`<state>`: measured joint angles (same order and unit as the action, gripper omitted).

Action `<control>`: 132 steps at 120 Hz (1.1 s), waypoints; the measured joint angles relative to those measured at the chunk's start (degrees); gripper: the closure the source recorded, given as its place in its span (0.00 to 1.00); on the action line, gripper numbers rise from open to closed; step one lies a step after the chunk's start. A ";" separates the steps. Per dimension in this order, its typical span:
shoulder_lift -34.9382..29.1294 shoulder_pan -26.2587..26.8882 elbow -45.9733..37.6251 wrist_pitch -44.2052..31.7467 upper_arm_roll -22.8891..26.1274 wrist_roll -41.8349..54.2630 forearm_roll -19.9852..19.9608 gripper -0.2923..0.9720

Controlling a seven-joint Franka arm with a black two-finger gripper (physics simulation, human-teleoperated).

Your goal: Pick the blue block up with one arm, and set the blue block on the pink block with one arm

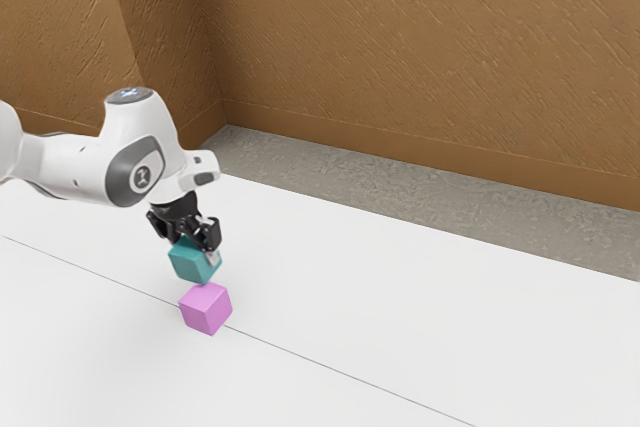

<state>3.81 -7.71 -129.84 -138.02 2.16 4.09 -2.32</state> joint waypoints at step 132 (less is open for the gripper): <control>-5.21 1.08 -6.29 0.24 2.36 1.88 -3.80 0.50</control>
<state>-1.40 -6.63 -136.12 -137.78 4.52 5.97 -6.12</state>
